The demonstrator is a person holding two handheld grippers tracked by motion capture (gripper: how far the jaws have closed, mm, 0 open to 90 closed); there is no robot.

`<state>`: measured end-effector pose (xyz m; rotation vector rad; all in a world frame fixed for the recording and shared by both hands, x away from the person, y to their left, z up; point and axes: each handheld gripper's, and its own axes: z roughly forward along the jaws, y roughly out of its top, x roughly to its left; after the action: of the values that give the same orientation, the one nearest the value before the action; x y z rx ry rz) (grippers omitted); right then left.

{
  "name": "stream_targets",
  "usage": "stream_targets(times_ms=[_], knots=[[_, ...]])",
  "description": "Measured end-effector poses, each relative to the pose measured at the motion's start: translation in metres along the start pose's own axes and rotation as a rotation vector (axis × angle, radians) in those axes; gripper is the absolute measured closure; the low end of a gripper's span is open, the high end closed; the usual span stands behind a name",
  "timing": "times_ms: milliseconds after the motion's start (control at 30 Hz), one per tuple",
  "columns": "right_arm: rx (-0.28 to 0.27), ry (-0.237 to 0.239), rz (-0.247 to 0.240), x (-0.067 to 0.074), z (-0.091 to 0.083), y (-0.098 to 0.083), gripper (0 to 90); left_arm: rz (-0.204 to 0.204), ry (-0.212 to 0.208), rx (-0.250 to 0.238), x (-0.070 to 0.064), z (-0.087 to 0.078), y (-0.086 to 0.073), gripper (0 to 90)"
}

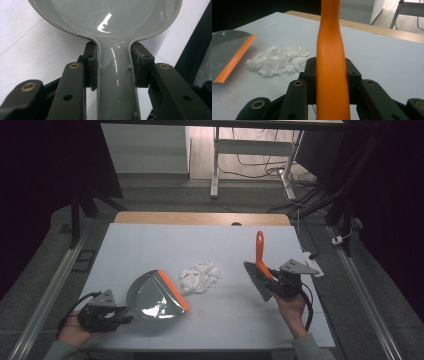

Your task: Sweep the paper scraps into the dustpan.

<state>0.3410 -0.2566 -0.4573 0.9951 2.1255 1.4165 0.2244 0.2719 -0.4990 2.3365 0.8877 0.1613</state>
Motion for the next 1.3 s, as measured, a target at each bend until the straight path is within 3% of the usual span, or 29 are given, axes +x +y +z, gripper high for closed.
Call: stream_targets(times_ms=[367, 633, 767, 967, 1300], knots=[[0.016, 0.029, -0.011, 0.010, 0.026, 0.014, 70.3, 0.008, -0.003, 0.038, -0.002, 0.000, -0.006, 61.9], [0.031, 0.040, -0.033, 0.018, 0.056, 0.027, 70.3, 0.015, -0.003, 0.054, -0.001, -0.006, -0.014, 61.9], [0.058, 0.025, -0.015, 0.015, 0.076, 0.034, 70.3, -0.005, -0.004, 0.051, 0.001, -0.002, -0.013, 62.0], [0.093, 0.005, 0.012, 0.010, 0.099, 0.037, 70.3, 0.000, -0.015, 0.060, 0.001, 0.003, -0.011, 61.9], [0.113, -0.003, 0.033, 0.011, 0.118, 0.040, 70.4, 0.001, -0.027, 0.061, 0.002, 0.007, -0.009, 62.0]])
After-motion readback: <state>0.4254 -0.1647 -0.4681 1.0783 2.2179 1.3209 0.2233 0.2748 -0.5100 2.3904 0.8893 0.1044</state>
